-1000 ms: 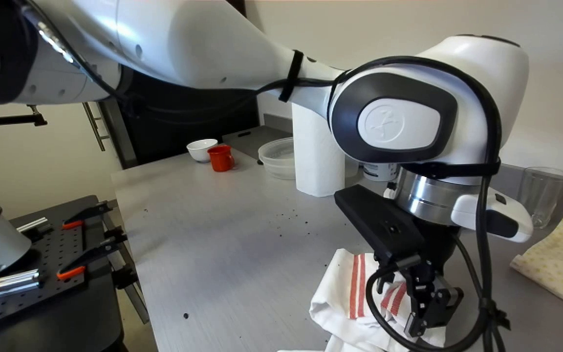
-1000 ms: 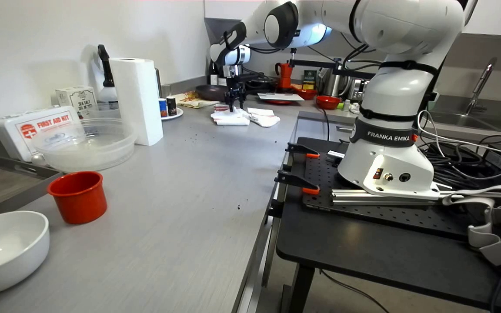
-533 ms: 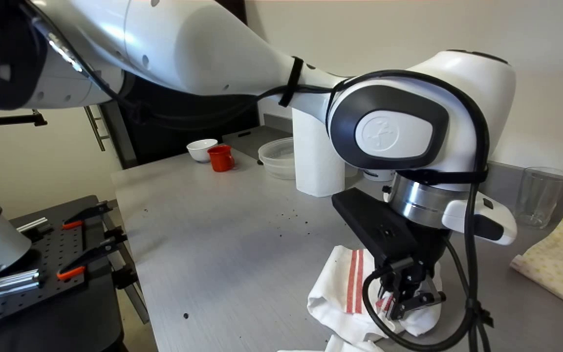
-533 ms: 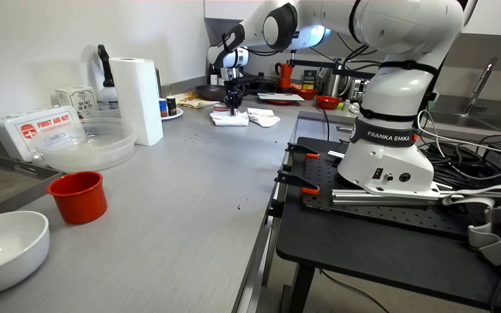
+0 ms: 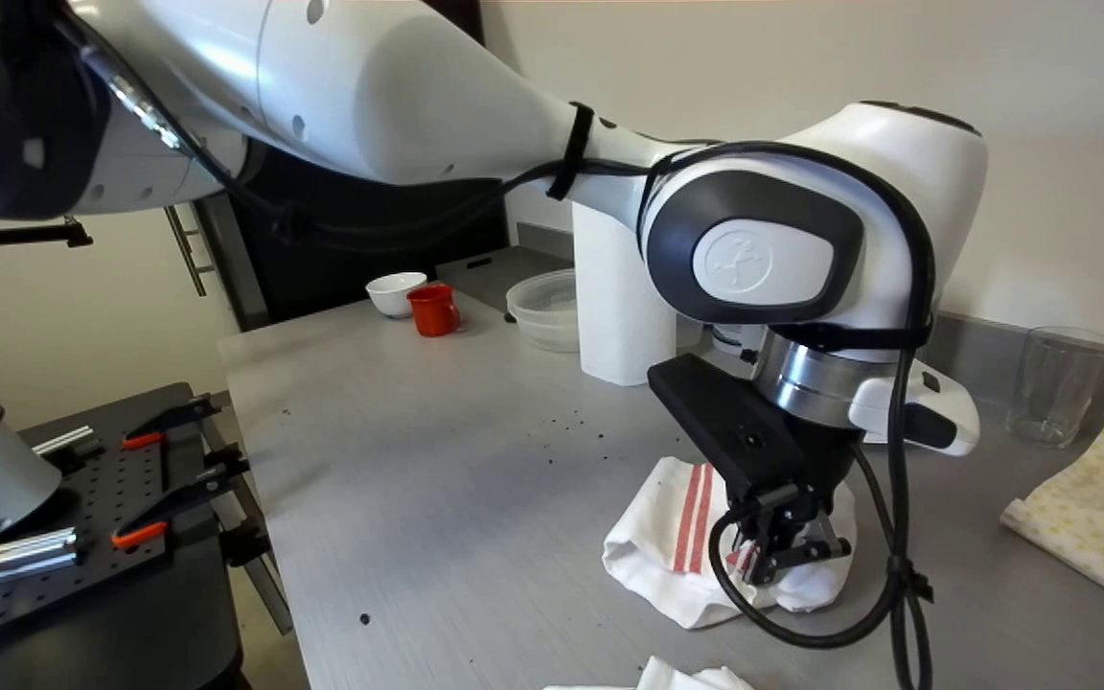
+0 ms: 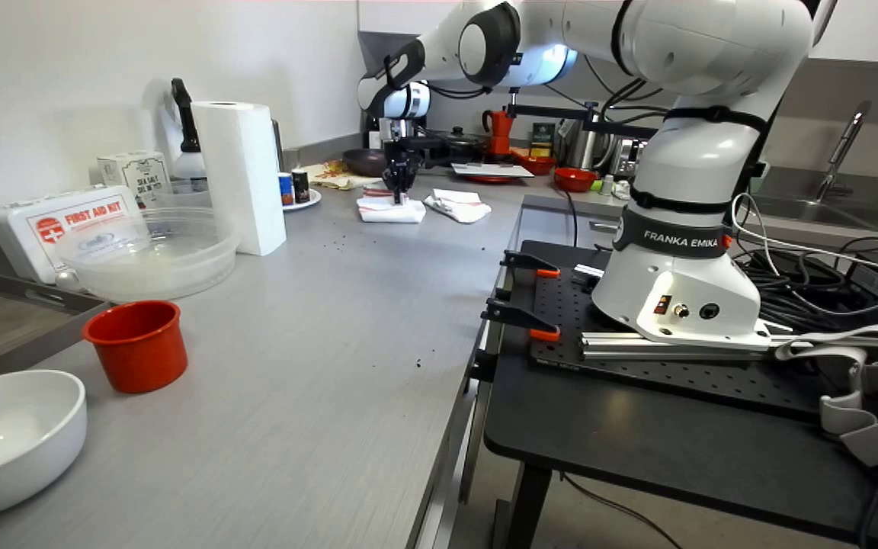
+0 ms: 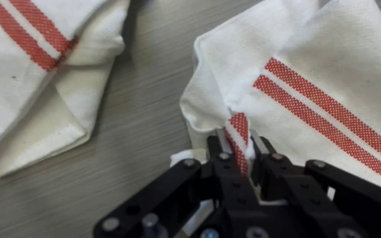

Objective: Push the grains on the table to the left using the towel further from the edge

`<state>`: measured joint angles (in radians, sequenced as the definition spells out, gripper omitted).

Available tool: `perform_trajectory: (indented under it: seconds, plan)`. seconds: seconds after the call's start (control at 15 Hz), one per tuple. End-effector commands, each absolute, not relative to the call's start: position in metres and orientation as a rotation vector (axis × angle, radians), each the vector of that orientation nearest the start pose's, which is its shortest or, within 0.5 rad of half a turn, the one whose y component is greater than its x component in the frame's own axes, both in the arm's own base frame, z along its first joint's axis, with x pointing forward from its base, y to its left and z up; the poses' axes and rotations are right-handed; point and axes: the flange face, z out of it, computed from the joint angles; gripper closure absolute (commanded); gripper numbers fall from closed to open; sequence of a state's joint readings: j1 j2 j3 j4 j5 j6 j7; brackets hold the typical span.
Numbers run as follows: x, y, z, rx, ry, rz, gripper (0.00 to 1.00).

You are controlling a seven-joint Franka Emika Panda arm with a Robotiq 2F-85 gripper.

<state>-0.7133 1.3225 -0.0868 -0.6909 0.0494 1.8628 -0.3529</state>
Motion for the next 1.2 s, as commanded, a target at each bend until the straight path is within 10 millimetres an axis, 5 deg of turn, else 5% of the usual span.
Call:
perform_trajectory:
  seconds: [0.0, 0.8, 1.13]
  plan:
    - [0.583, -0.512, 0.114, -2.984, 0.561, 0.213, 0.96]
    - [0.646, -0.42, 0.113, -2.979, 0.361, 0.174, 0.96]
    - [0.646, -0.398, 0.113, -2.983, 0.366, 0.208, 0.96]
